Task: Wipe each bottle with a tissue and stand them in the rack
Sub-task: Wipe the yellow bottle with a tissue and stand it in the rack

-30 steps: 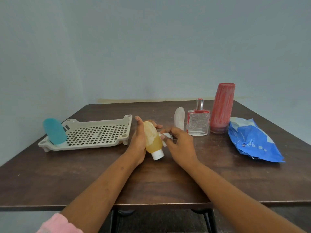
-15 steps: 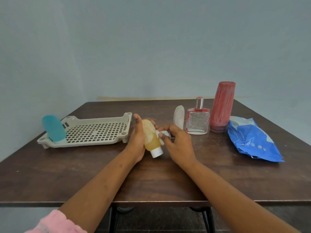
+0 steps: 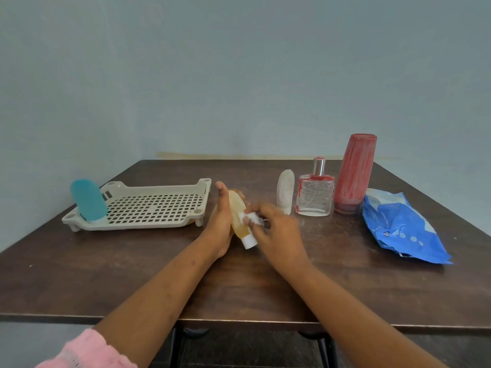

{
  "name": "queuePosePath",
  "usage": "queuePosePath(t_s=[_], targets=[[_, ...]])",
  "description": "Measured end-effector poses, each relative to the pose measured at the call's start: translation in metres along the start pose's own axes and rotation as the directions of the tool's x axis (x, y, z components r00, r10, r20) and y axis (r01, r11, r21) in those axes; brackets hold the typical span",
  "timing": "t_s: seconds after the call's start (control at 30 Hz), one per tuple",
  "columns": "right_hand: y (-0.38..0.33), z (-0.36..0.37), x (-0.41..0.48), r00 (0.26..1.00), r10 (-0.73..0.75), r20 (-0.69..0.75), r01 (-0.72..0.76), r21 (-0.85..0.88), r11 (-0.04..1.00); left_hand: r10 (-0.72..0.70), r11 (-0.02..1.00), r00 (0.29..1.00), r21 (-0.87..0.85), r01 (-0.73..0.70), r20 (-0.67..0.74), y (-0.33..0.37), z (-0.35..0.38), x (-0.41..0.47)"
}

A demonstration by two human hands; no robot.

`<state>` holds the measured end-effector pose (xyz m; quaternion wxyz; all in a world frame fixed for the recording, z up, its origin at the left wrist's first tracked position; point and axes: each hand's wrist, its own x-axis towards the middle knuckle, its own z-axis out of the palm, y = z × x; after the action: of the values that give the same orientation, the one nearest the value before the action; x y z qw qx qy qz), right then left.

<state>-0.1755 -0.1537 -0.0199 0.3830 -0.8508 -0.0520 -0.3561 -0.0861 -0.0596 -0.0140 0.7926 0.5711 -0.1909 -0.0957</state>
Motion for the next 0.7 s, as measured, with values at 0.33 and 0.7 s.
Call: queuePosePath(t_s=[0.33,0.7], targets=[[0.0023,-0.0040,0.0028,0.995,0.090,-0.044,-0.090,0.000,0.996,-0.037,0.999,0.999,-0.004,0.037,0.006,-0.0039,0.0003,-0.0003],[-0.0051,-0.0033,-0.0036,0.998,-0.056,0.019,0.056,-0.040,0.998,-0.012,0.987,0.999,0.163,0.004,0.049,-0.0046,-0.0050,0.0001]])
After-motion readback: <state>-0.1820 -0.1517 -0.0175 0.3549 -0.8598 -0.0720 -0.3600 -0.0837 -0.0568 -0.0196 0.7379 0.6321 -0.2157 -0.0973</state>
